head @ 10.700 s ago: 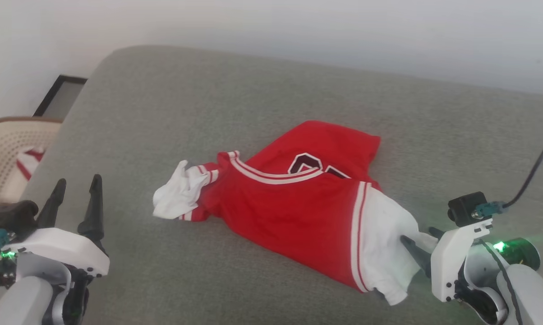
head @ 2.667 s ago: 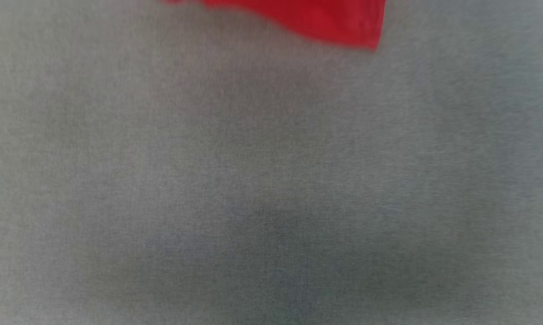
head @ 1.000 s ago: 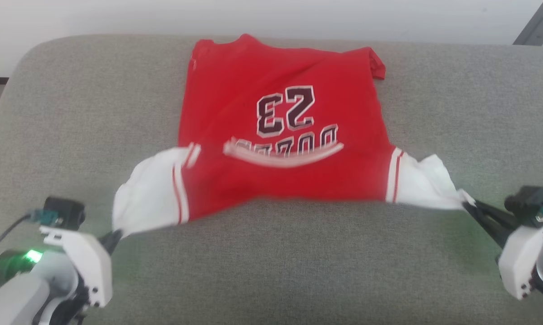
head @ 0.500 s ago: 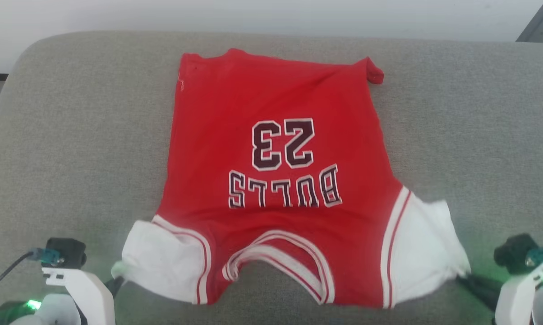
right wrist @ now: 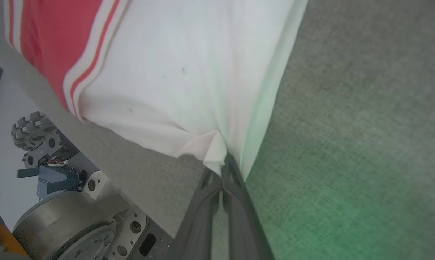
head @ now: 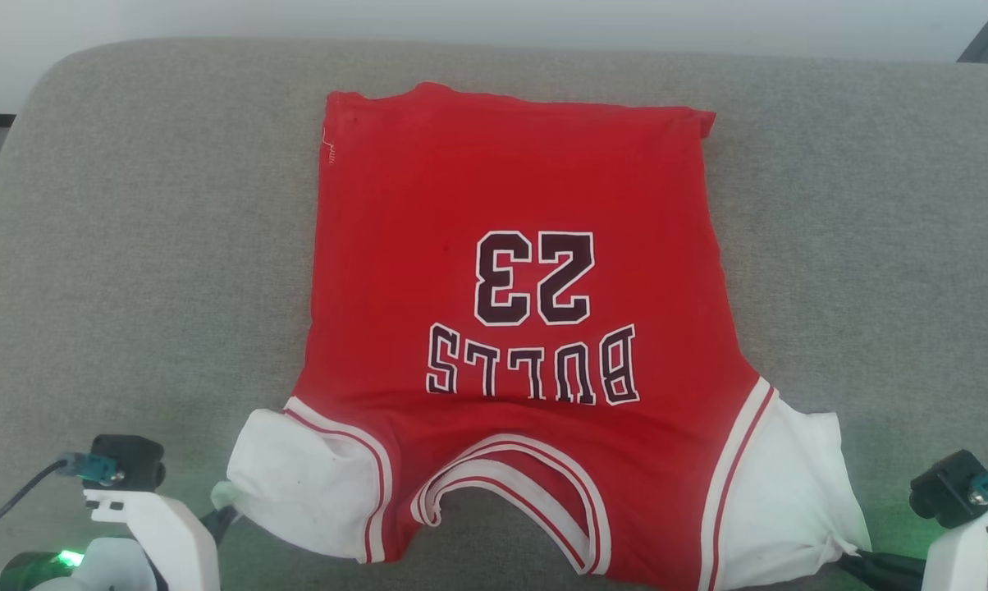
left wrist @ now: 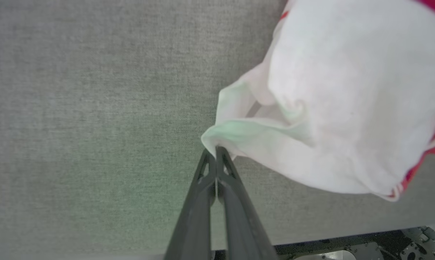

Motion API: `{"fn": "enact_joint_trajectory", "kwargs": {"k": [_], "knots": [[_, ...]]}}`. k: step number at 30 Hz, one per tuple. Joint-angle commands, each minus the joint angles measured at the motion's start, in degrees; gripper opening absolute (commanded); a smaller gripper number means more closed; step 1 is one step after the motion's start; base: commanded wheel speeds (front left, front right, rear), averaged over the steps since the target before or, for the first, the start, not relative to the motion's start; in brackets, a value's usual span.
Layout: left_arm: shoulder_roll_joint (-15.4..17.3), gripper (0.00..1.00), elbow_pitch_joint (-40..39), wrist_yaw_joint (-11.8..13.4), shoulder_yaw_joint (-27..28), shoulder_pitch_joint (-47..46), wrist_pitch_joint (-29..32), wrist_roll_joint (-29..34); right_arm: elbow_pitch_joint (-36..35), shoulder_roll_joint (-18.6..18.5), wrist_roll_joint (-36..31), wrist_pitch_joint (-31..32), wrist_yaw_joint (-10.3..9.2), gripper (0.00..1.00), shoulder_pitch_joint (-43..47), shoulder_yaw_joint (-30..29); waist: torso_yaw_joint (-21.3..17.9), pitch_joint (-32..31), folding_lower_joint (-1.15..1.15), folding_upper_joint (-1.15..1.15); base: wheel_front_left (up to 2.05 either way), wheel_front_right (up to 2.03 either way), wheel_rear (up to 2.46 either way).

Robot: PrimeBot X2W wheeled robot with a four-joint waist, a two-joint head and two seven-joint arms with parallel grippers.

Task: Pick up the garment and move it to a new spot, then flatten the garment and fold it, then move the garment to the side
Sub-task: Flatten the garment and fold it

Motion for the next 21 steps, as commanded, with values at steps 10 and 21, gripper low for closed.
{"fn": "enact_joint_trajectory", "kwargs": {"k": [10, 21], "knots": [[-2.35, 0.0, -0.94, -0.62, -1.06, -2.99, -0.46, 2.12, -2.25, 1.32, -2.48, 3.31, -0.45, 1.0, -1.36, -7.88, 1.82, 1.51, 0.0, -0.01, 0.0, 0.0, 0.0], [-6.57, 0.0, -0.38, -2.74, -3.5, -8.76, -0.03, 5.19, 0.03, 13.32, -15.07, 9.34, -0.07, 1.0, -20.01, -24.21, 5.96, 5.62, 0.0, -0.01, 0.0, 0.0, 0.0]]}}
